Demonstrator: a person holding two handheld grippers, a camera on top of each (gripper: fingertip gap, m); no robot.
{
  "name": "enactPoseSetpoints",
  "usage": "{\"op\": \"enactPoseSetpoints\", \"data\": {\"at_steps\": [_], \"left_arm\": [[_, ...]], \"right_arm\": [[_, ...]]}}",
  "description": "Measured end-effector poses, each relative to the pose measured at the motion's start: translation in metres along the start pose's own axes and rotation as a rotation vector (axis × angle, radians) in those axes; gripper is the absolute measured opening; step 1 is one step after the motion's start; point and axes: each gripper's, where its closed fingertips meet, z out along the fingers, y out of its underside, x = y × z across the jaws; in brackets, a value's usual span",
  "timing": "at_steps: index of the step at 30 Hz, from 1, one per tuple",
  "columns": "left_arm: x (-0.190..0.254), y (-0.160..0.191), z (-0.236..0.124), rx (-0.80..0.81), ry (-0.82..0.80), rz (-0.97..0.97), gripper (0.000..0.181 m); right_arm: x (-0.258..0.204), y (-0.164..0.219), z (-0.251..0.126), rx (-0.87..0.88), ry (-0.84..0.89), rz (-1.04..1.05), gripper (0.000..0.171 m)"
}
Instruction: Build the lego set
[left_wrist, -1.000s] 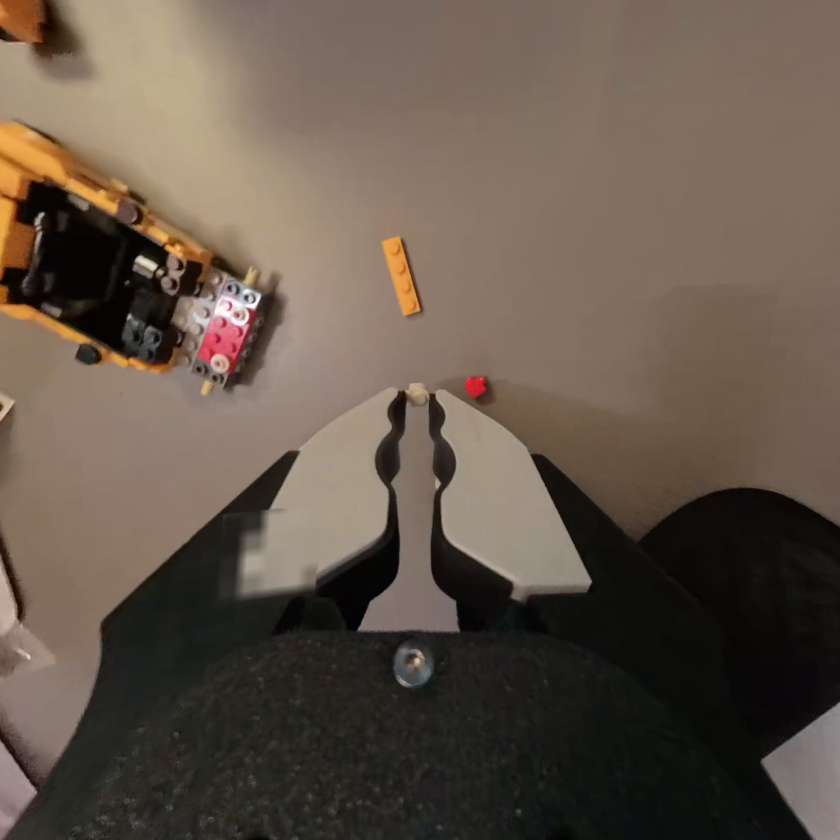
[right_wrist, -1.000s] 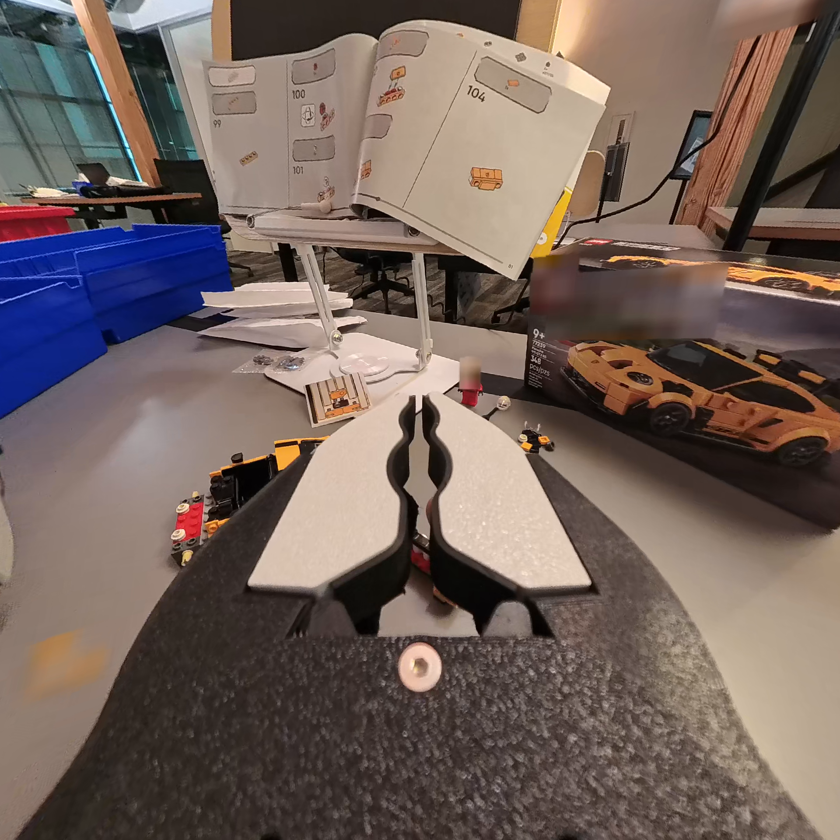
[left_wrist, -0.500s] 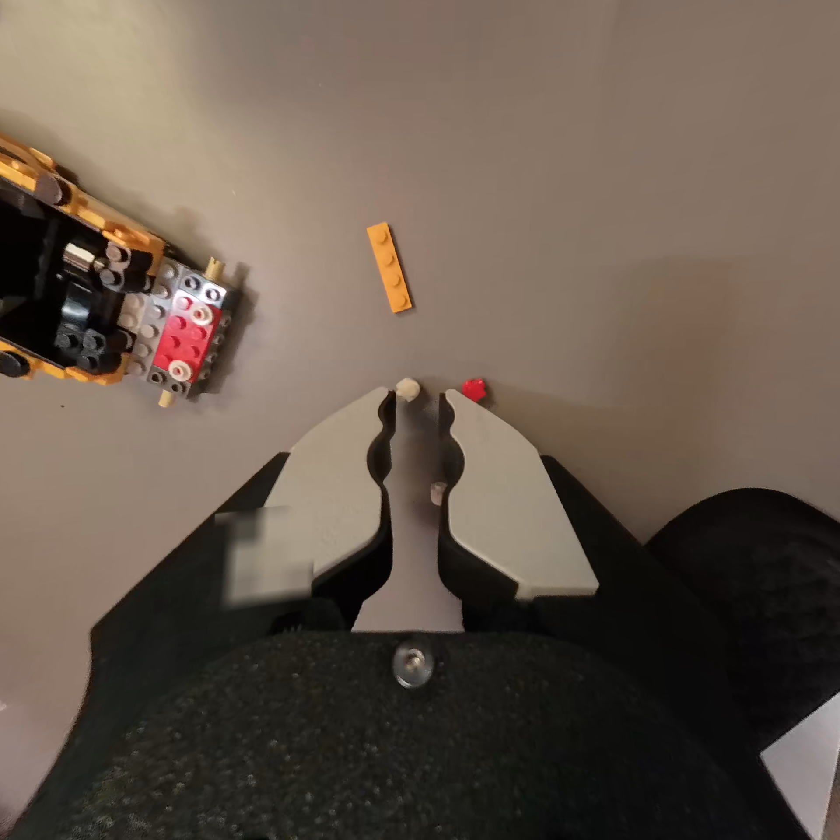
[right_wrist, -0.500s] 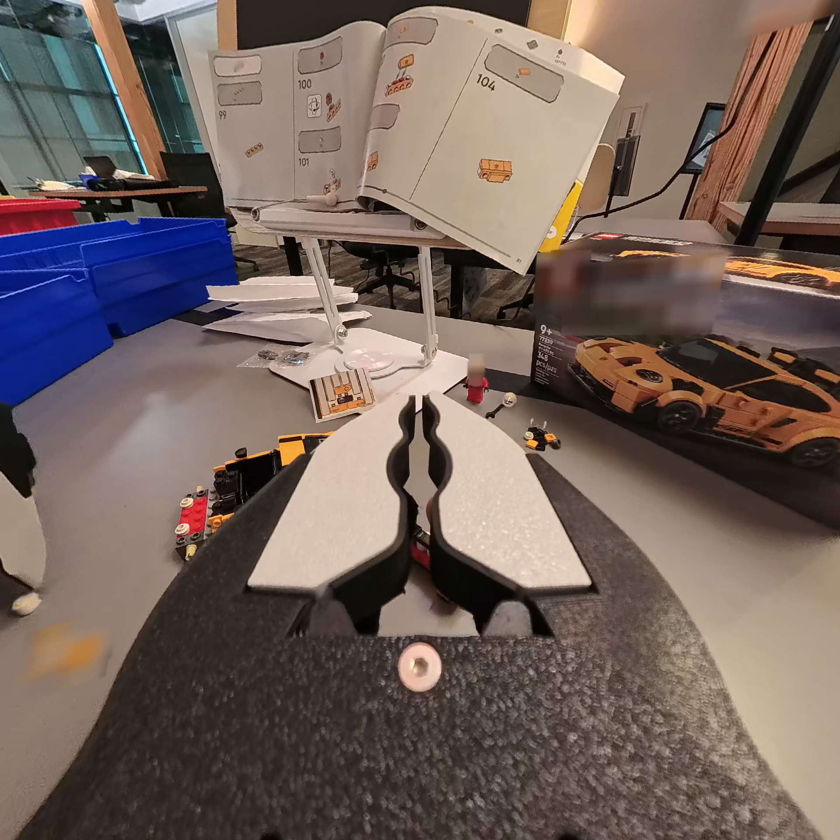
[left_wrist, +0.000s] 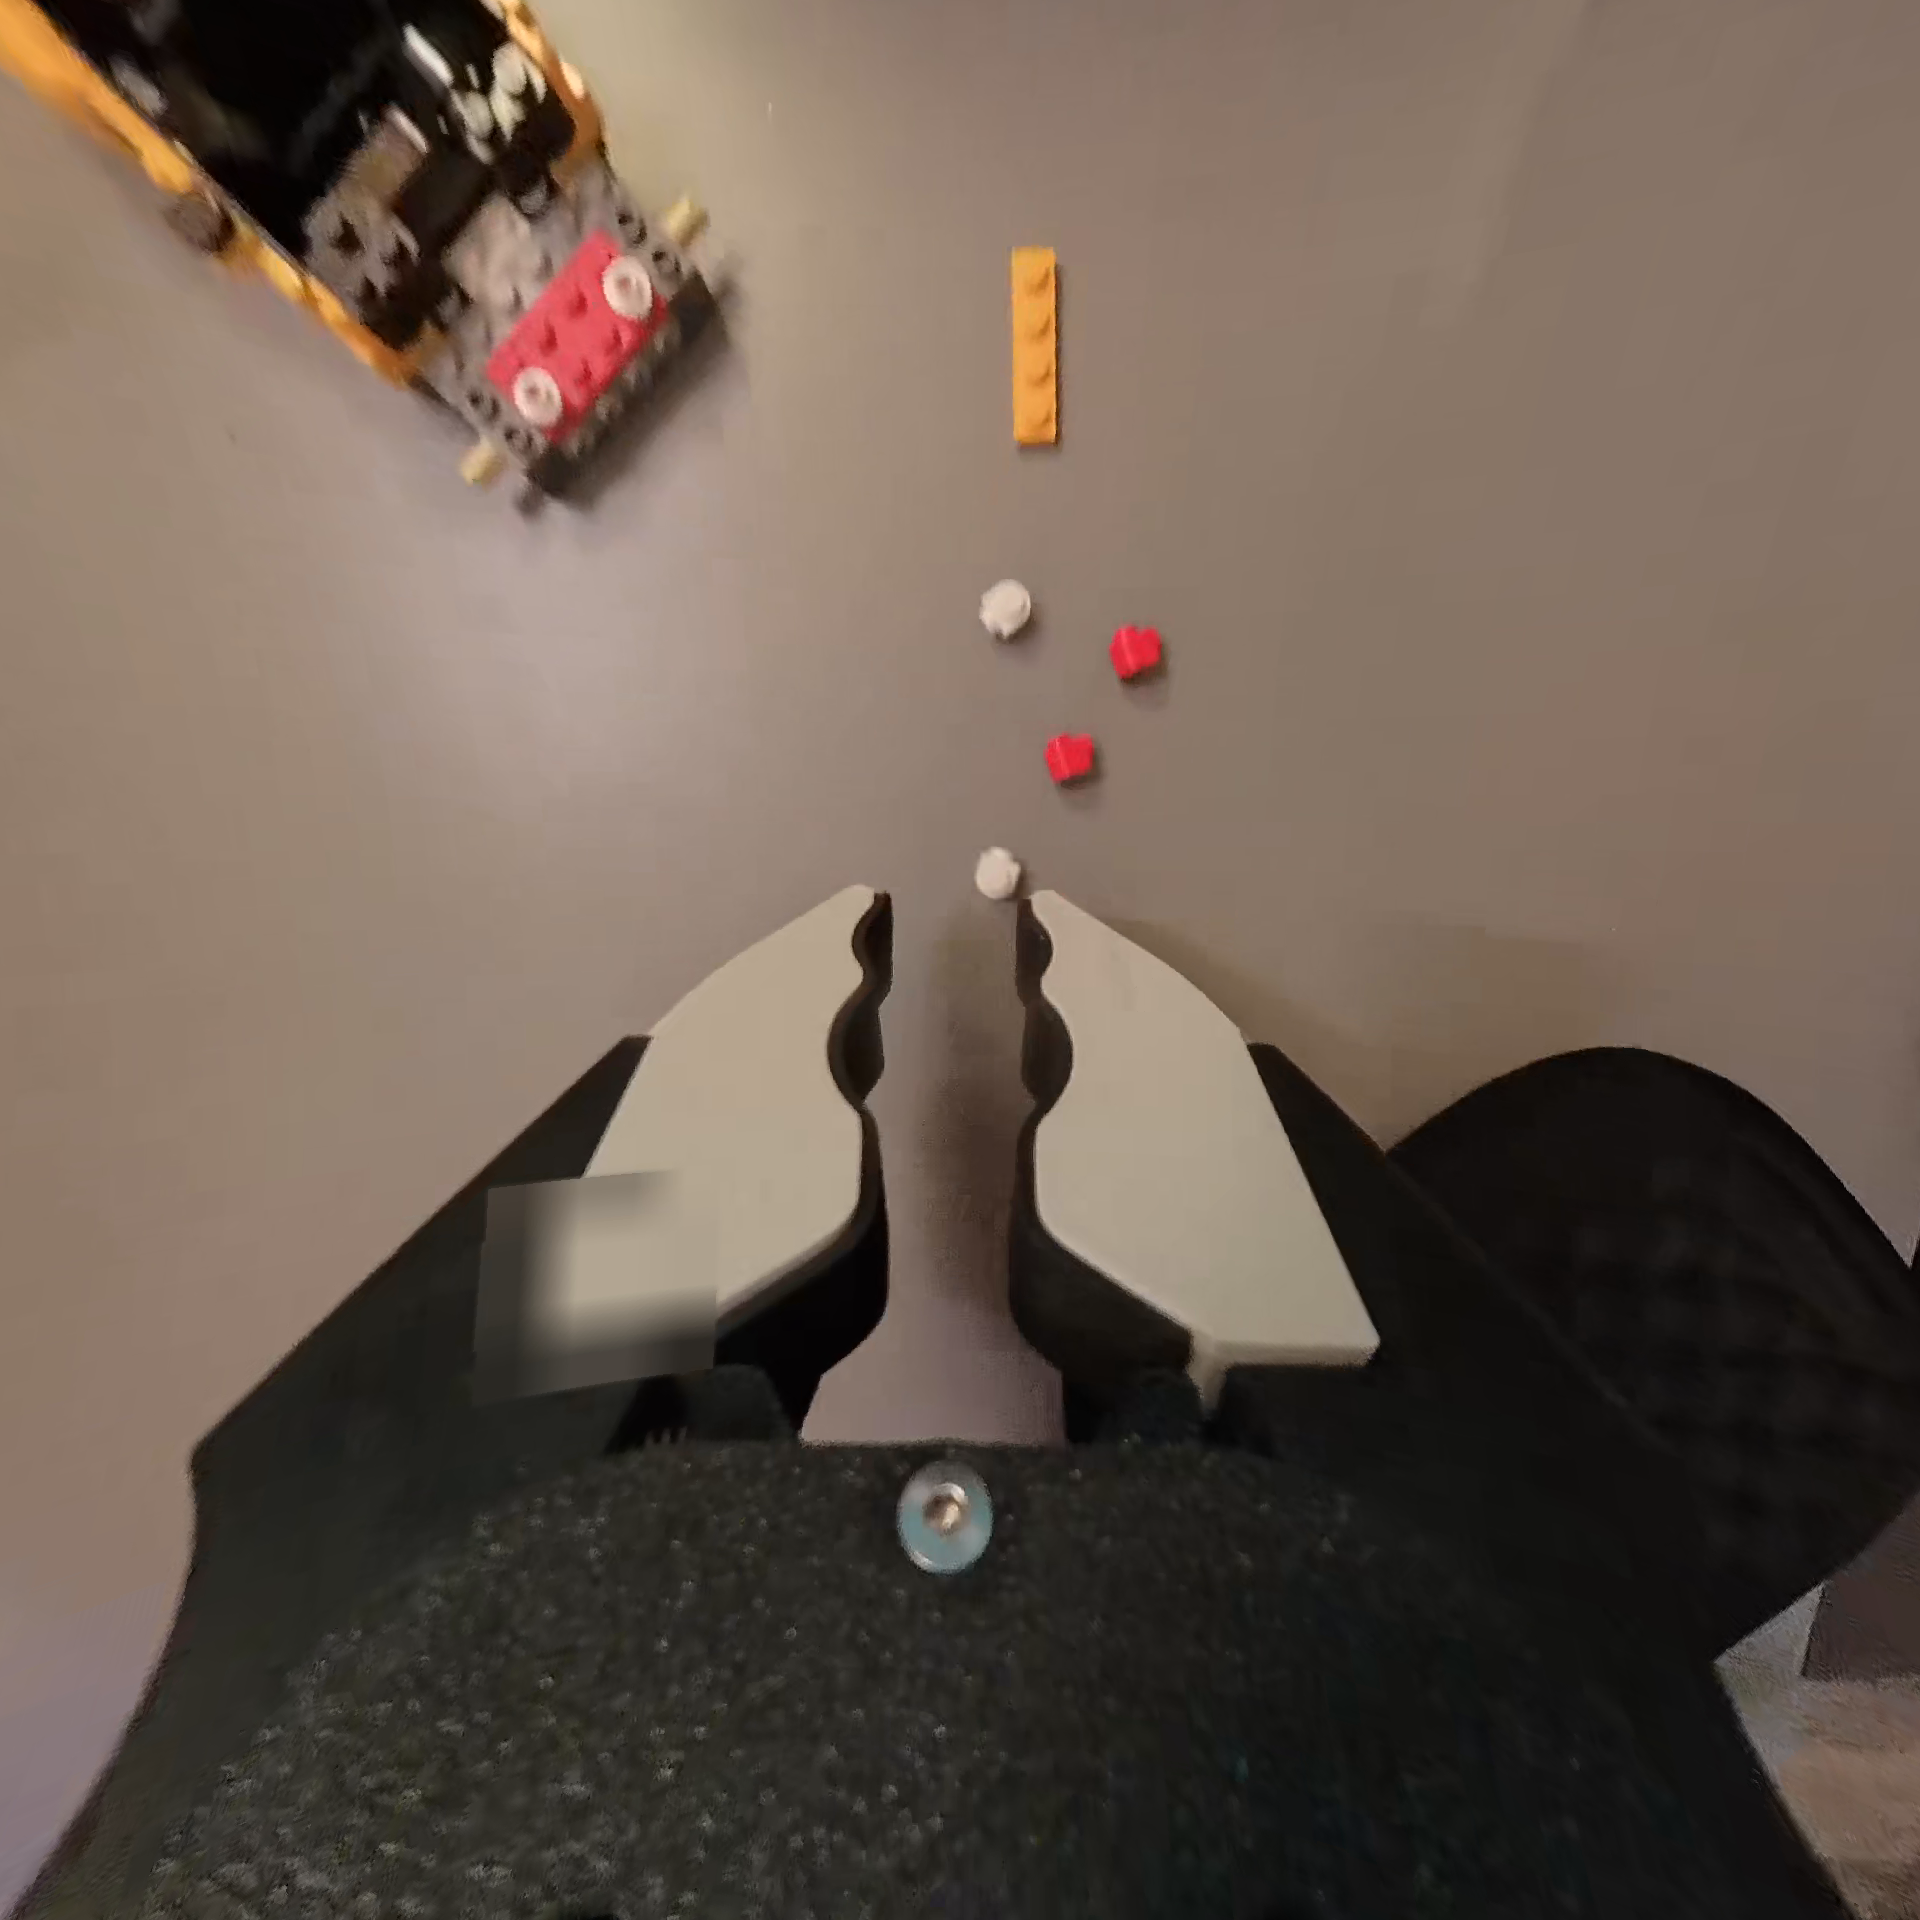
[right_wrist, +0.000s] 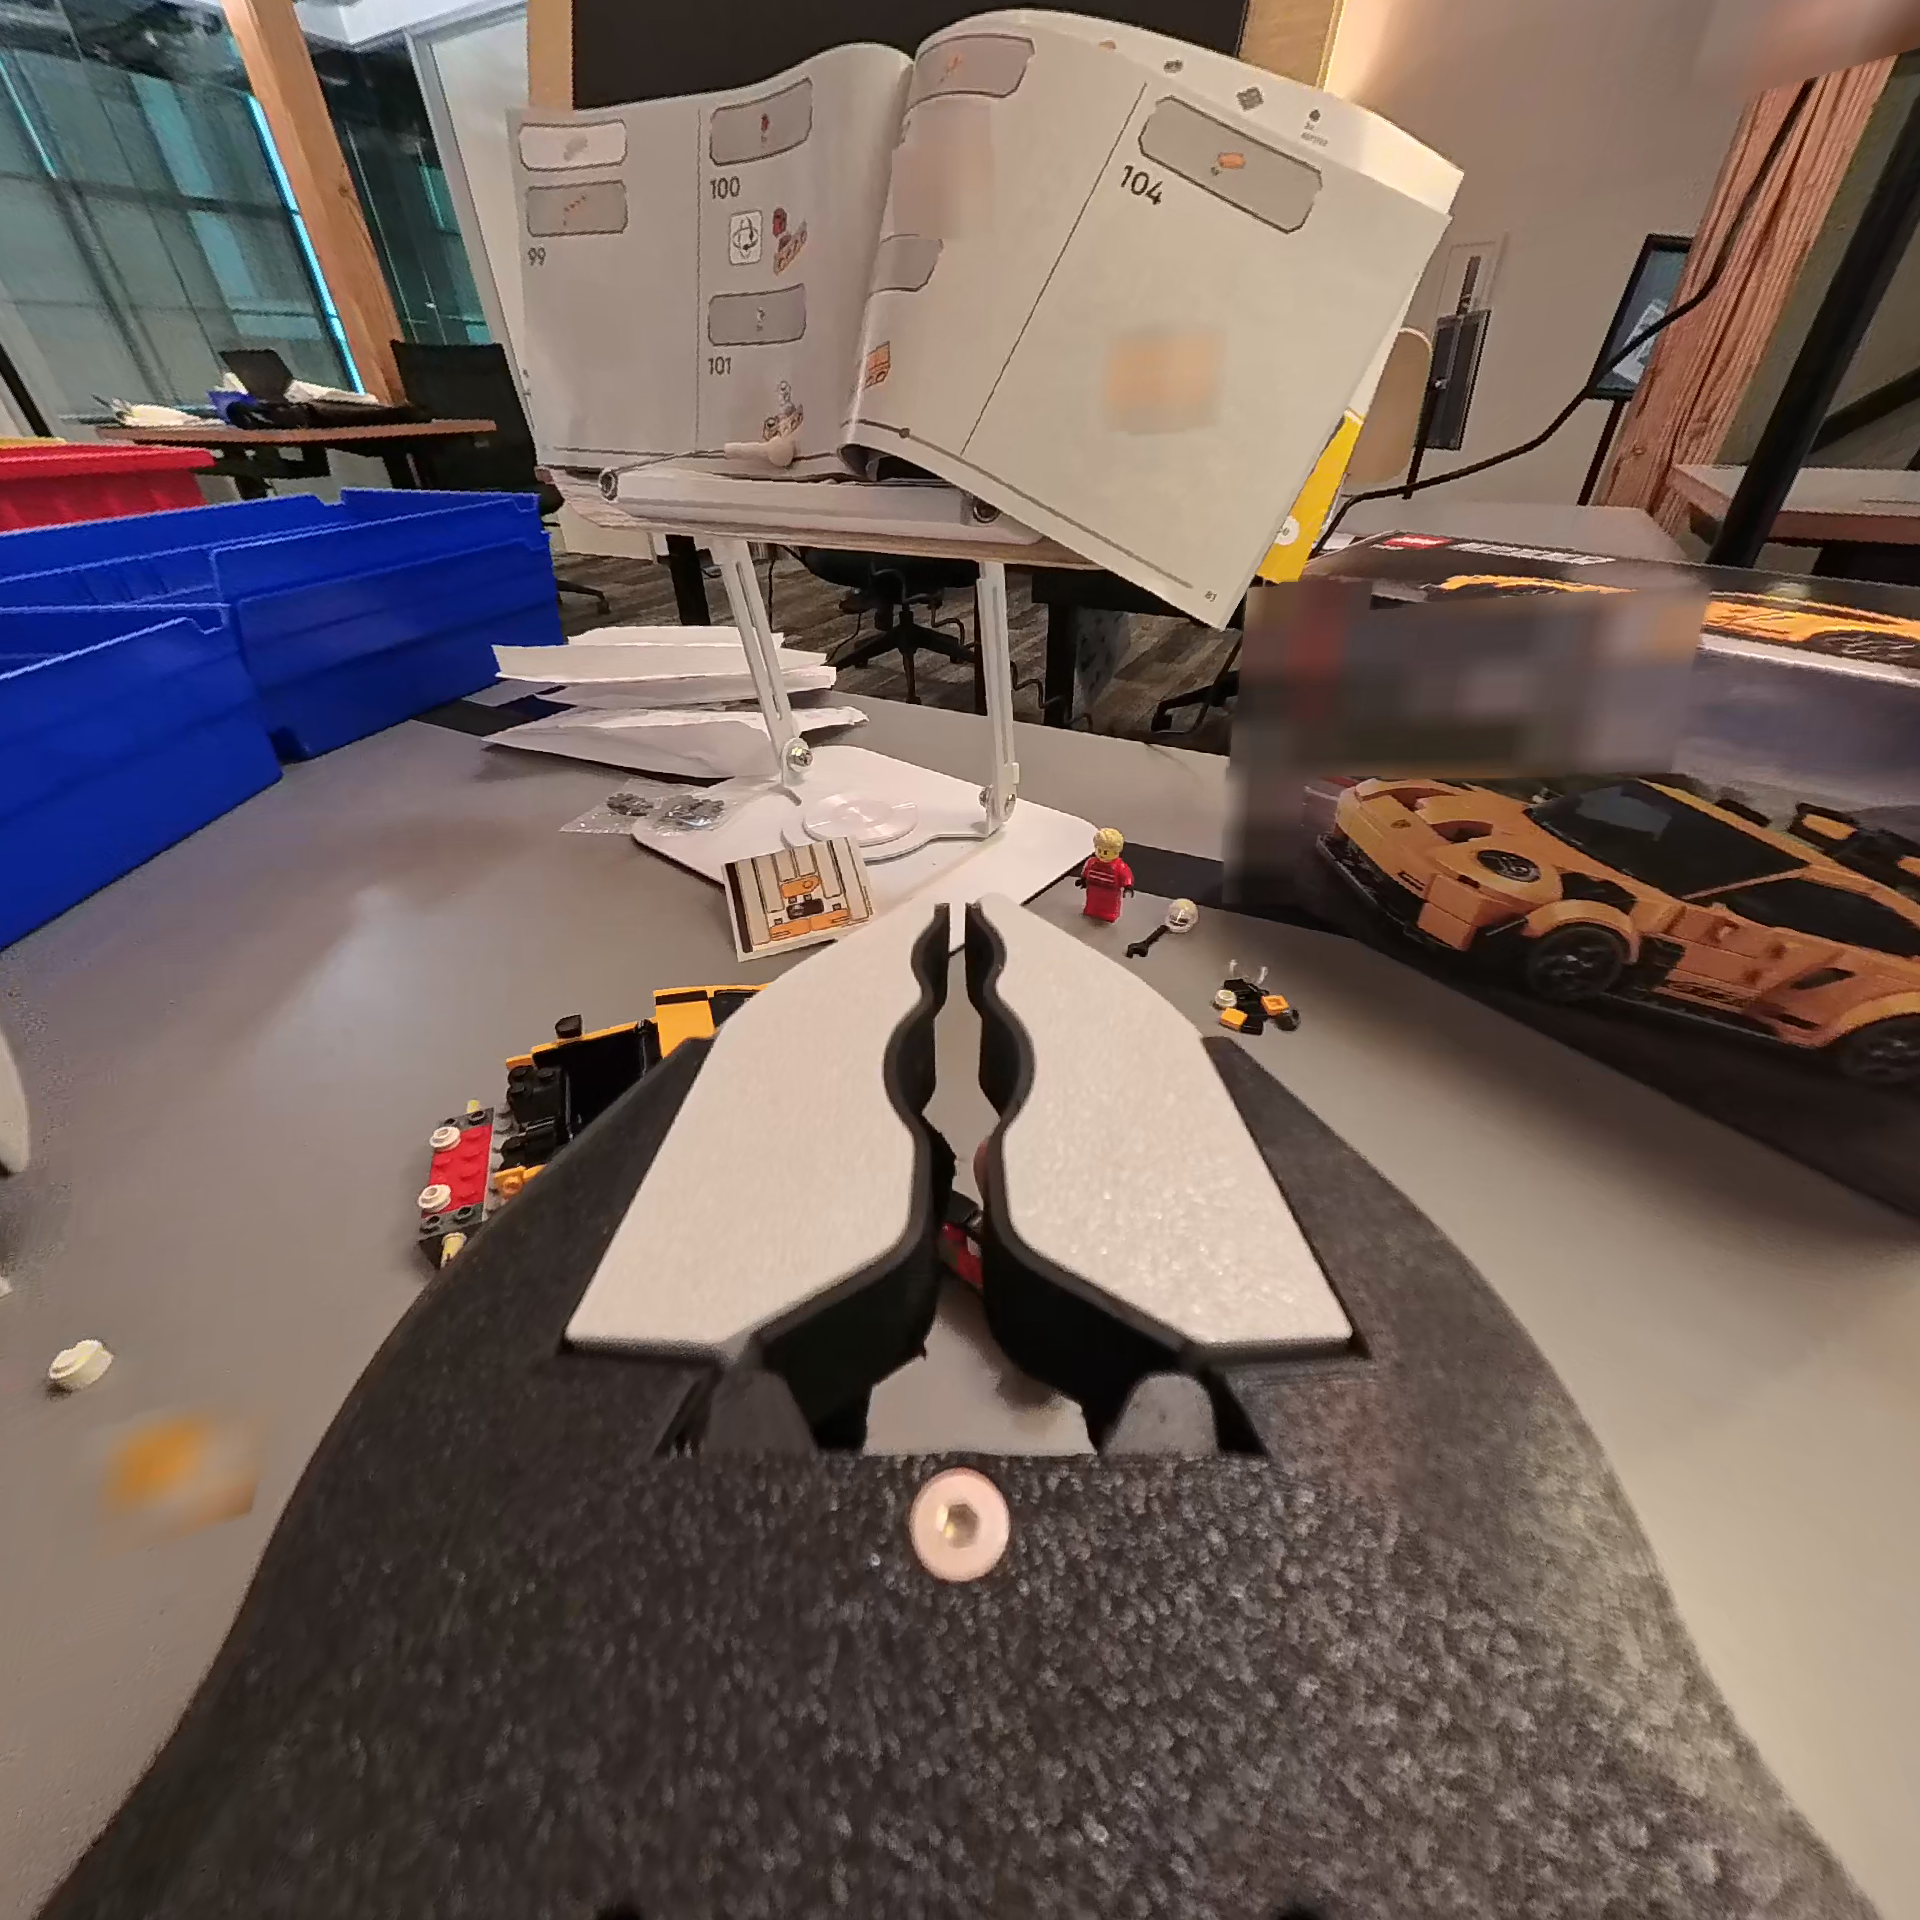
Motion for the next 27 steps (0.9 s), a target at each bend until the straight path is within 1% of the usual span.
{"op": "enactPoseSetpoints", "data": {"at_steps": [3, 8, 15, 18, 22, 27], "left_arm": [[0.01, 0.01, 0.007, 0.006, 0.005, -0.02, 0.023], [0.013, 0.008, 0.018, 0.022, -0.009, -0.014, 0.021], [0.008, 0.004, 0.023, 0.027, -0.032, -0.032, 0.009], [0.013, 0.008, 0.021, 0.018, -0.031, -0.097, 0.009], [0.028, 0.012, 0.019, 0.039, -0.011, -0.144, 0.016], [0.041, 0.018, 0.016, 0.051, -0.001, -0.159, 0.016]], "right_arm": [[-0.002, 0.002, 0.001, -0.008, -0.008, -0.001, 0.003], [-0.005, 0.004, 0.002, -0.015, -0.015, -0.011, 0.003], [-0.006, 0.004, 0.002, -0.018, -0.022, -0.016, 0.003], [-0.006, 0.004, 0.002, -0.017, -0.024, -0.017, 0.003], [-0.008, 0.004, 0.002, -0.019, -0.032, -0.019, 0.003], [-0.01, 0.004, 0.002, -0.021, -0.036, -0.021, 0.003]]}}
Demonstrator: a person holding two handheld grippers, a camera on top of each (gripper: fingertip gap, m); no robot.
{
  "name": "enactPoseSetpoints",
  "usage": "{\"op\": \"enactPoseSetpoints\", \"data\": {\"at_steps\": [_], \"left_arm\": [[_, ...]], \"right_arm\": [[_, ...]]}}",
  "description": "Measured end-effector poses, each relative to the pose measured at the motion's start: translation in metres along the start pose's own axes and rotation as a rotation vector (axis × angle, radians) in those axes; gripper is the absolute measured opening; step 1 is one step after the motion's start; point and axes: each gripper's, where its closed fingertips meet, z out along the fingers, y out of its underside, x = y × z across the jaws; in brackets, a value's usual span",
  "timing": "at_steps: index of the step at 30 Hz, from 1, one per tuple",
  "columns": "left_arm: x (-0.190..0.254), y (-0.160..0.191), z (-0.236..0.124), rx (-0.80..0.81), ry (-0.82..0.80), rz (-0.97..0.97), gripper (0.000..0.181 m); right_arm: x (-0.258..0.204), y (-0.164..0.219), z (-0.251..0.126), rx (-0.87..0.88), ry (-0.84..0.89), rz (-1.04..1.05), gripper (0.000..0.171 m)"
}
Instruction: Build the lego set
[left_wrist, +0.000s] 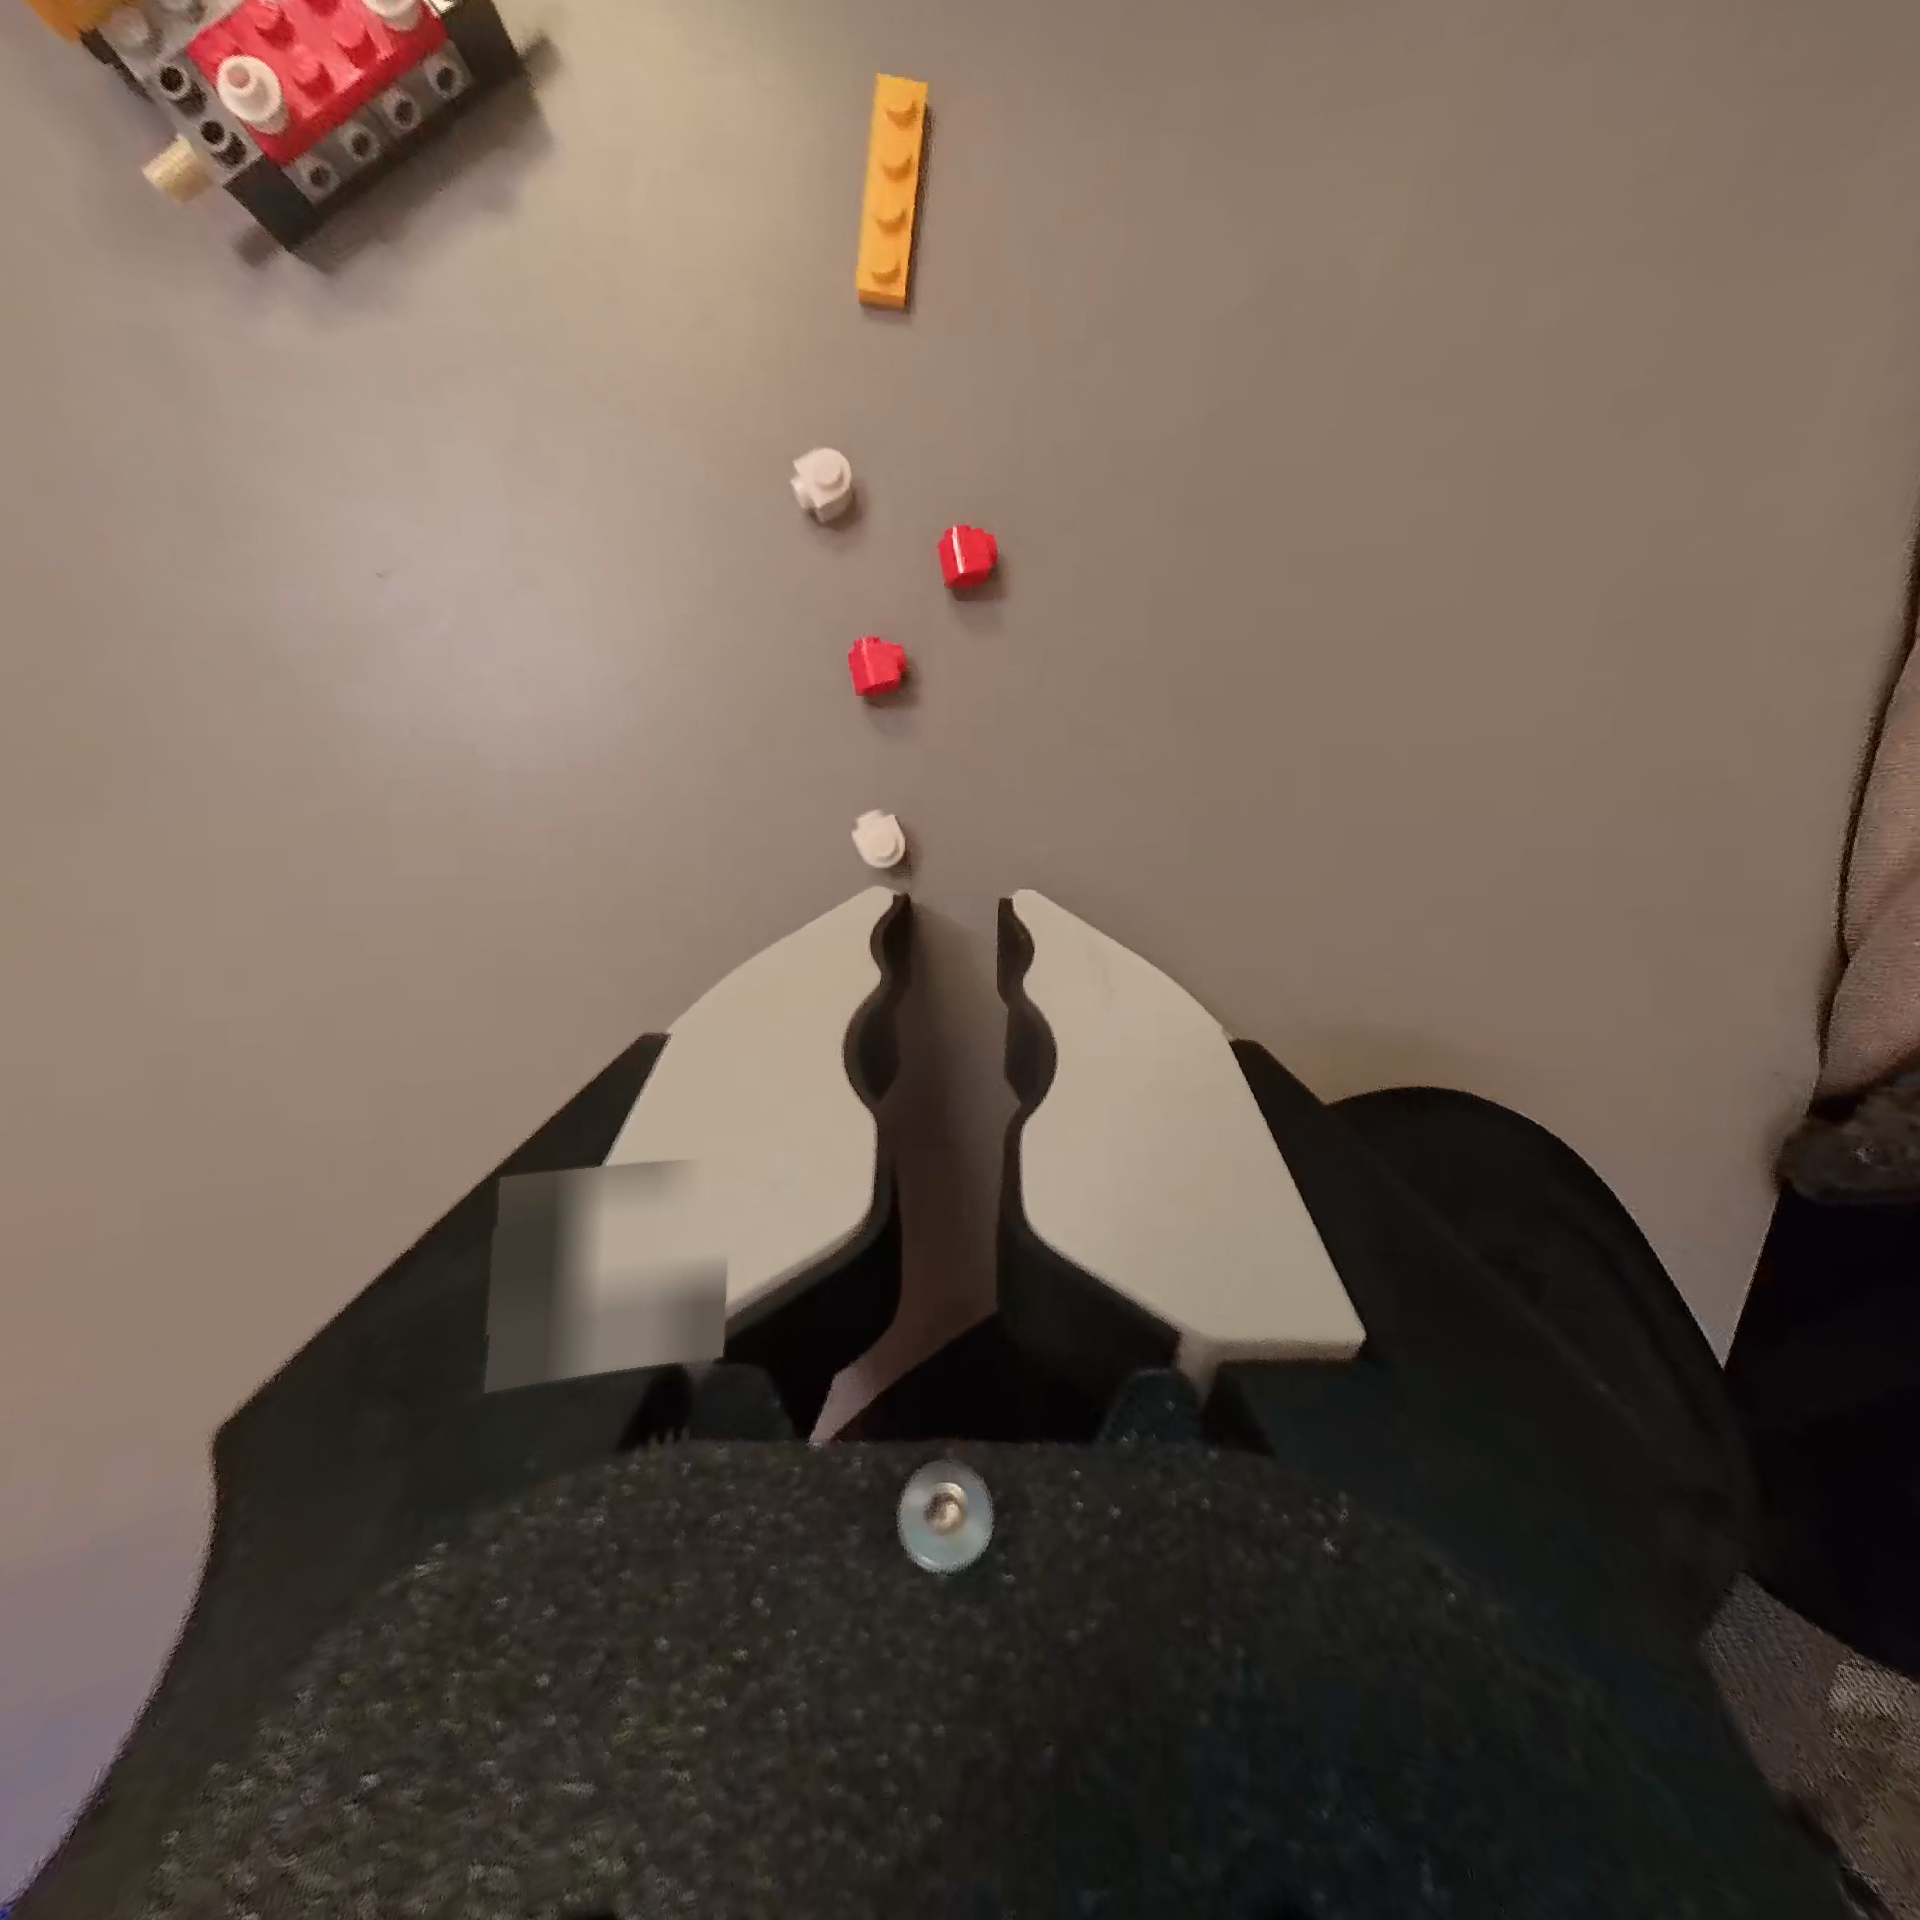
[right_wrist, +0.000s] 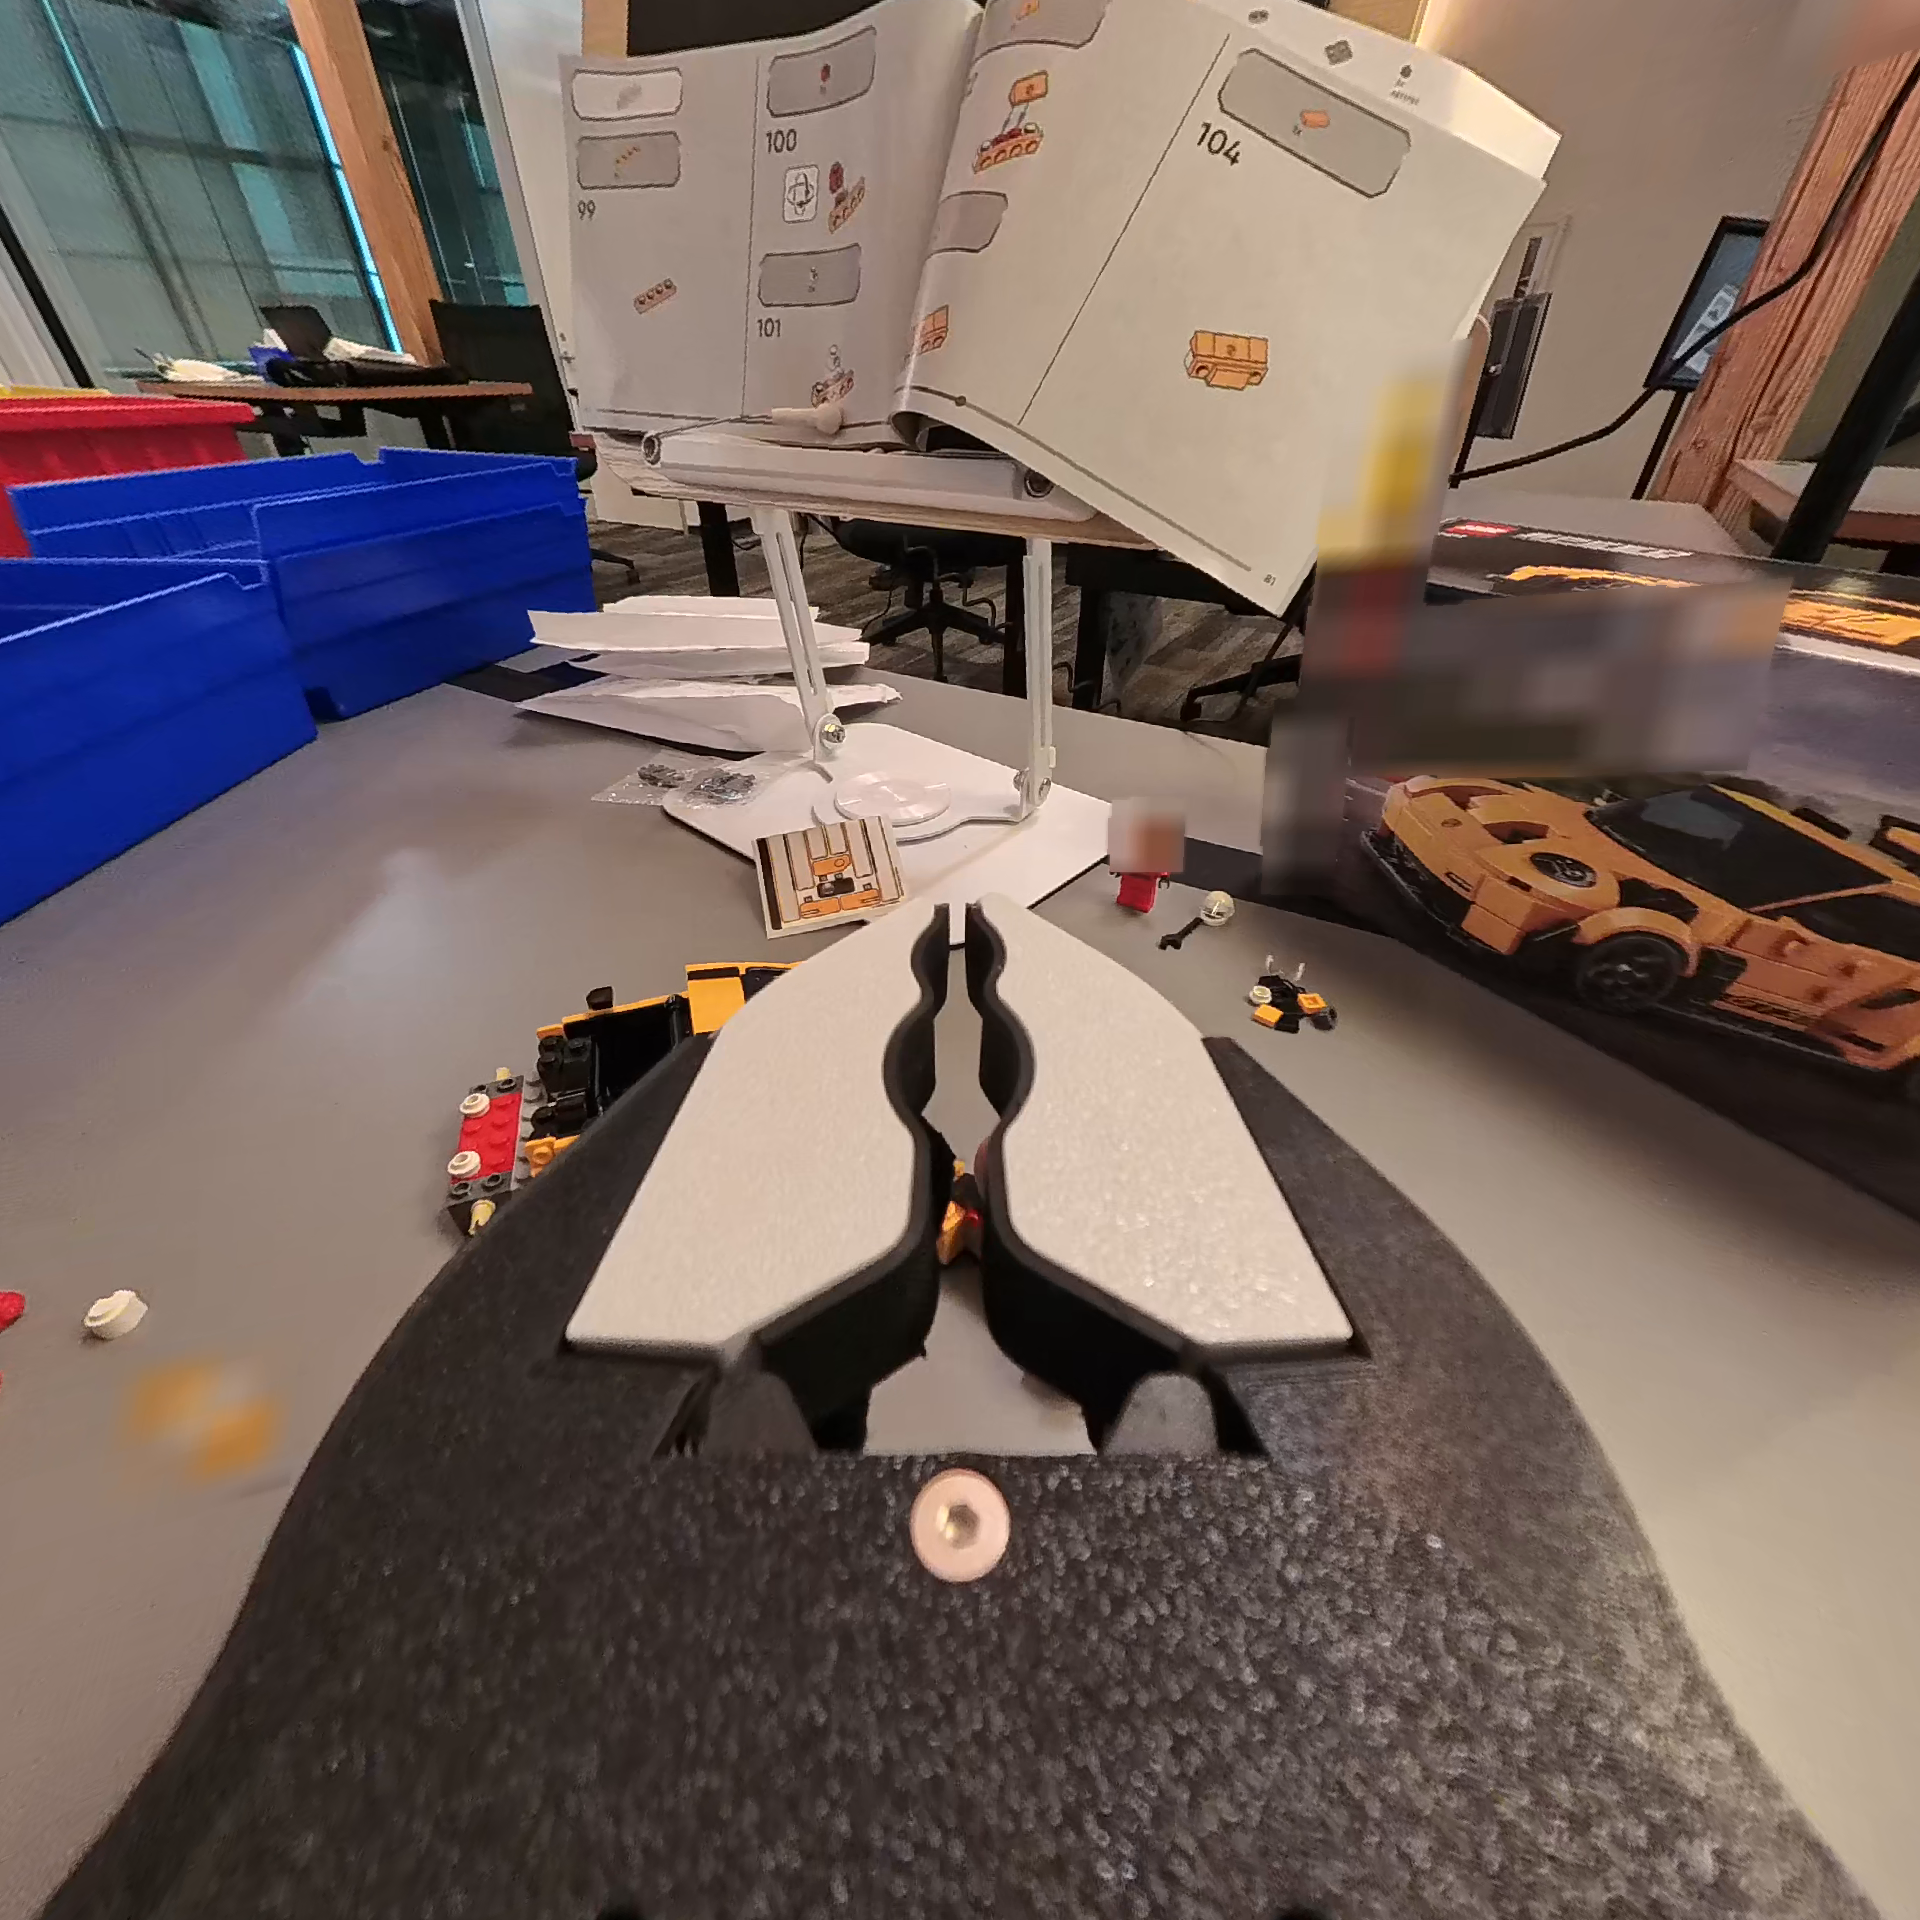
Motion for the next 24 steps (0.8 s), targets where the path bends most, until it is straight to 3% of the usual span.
{"op": "enactPoseSetpoints", "data": {"at_steps": [8, 24], "left_arm": [[-0.019, -0.006, -0.002, 0.056, -0.086, 0.01, 0.009], [-0.014, -0.017, 0.008, 0.083, -0.084, 0.087, 0.009]], "right_arm": [[-0.001, 0.0, 0.0, -0.002, 0.002, -0.005, 0.003], [-0.001, 0.001, 0.0, -0.005, -0.001, -0.004, 0.003]]}}
